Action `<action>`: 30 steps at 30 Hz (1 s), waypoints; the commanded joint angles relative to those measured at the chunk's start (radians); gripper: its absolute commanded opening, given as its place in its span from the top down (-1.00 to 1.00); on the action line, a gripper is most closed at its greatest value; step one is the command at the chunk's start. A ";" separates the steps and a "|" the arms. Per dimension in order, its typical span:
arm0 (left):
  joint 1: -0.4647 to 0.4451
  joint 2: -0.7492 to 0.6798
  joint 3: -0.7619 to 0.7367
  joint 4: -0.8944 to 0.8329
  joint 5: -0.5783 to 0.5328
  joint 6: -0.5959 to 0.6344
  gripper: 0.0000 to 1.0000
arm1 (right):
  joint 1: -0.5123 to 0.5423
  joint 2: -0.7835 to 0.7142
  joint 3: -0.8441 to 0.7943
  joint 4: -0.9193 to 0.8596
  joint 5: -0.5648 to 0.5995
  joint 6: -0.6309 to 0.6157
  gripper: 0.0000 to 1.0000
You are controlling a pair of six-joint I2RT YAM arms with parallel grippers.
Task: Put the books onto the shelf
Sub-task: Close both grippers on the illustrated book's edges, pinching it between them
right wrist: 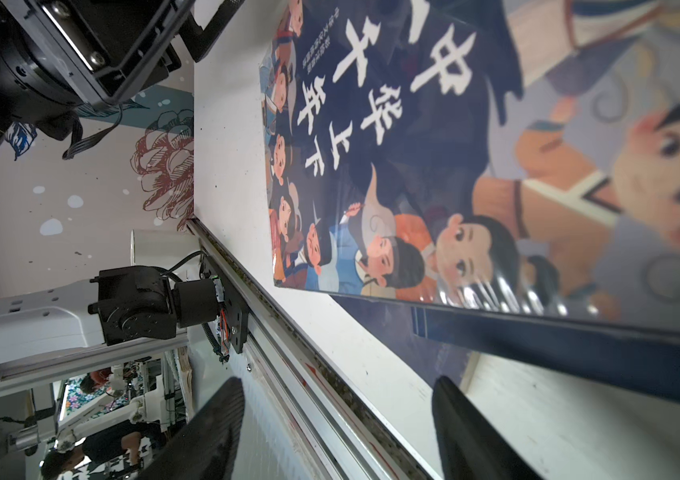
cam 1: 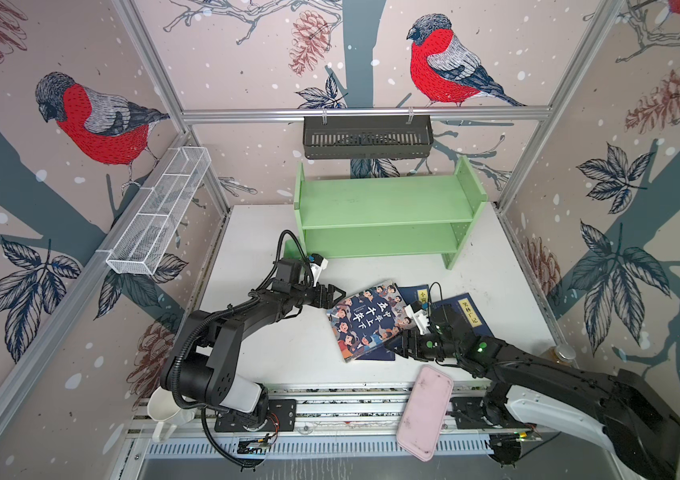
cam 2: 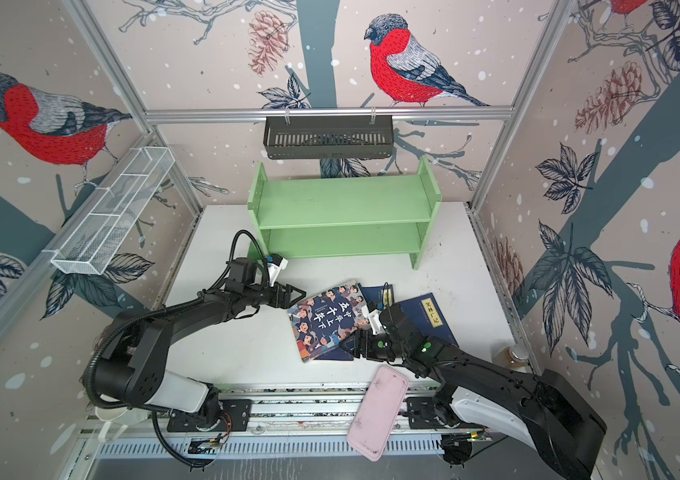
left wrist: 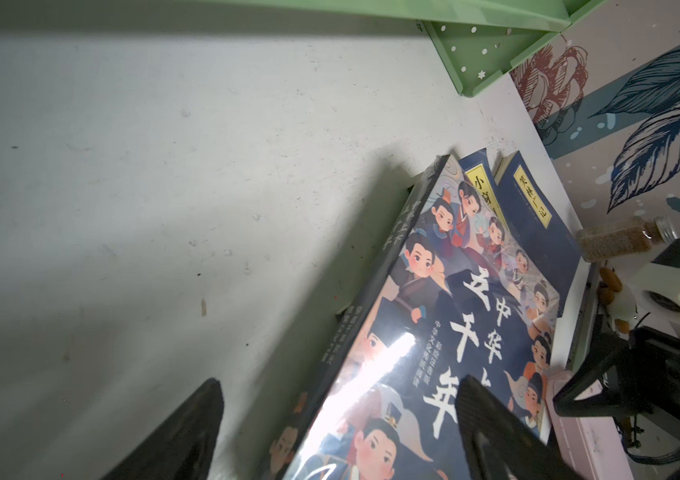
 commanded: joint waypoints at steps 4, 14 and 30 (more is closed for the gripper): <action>-0.020 0.026 0.005 0.055 -0.023 -0.002 -0.74 | 0.019 0.002 -0.028 0.126 0.069 0.073 -0.47; -0.052 0.095 0.017 0.052 0.007 -0.002 -0.67 | 0.067 0.063 -0.040 0.240 0.090 0.113 -0.52; -0.061 0.105 0.007 -0.026 0.154 0.000 -0.52 | 0.104 0.233 -0.017 0.362 0.123 0.149 -0.54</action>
